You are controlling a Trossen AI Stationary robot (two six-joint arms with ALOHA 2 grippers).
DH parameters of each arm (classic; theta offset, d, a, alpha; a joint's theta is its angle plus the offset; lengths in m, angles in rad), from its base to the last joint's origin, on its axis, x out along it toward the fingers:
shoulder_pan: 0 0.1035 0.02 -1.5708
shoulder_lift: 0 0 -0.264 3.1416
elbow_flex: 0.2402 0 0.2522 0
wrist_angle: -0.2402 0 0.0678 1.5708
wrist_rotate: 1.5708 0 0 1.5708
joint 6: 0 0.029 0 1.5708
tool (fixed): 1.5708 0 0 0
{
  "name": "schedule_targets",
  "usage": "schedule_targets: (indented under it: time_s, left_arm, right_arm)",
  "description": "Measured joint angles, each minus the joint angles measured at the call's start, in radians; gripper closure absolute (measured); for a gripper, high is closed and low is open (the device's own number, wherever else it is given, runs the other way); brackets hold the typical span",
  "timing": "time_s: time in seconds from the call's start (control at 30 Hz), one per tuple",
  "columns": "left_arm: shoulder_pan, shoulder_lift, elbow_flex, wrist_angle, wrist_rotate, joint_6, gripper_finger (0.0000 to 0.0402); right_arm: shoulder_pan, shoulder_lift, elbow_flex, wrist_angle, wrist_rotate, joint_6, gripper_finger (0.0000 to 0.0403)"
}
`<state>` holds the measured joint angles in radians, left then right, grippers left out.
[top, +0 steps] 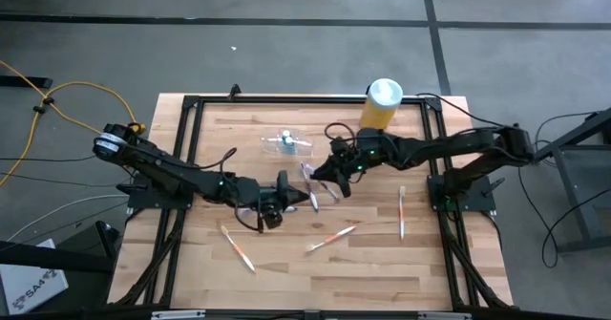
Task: Pick & Place toothbrushing station
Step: Put the top left violet toothbrush into the transparent organizer
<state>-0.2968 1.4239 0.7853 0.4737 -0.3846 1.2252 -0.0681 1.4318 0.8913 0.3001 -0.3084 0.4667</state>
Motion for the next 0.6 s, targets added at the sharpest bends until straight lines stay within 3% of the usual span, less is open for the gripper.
schedule_targets:
  time_s: [0.13, 0.33, 0.47, 0.6]
  left_arm:
    - [-0.03, 0.0, 0.0, -0.002, -0.076, -0.117, 0.0399]
    - [-0.072, 0.0, 0.0, -0.002, -0.28, -0.353, 0.0399]
    - [-0.103, 0.0, 0.0, -0.002, -0.415, -0.49, 0.0399]
    - [-0.133, 0.0, 0.0, -0.002, -0.47, -0.593, 0.0399]
  right_arm:
    - [0.001, -0.071, 0.0, -0.049, 0.09, -0.079, 0.0397]
    - [0.0, -0.077, 0.0, -0.031, 0.24, -0.209, 0.0397]
    - [0.0, -0.053, 0.001, 0.036, 0.321, -0.28, 0.0397]
    - [0.0, -0.044, 0.0, 0.111, 0.37, -0.344, 0.0397]
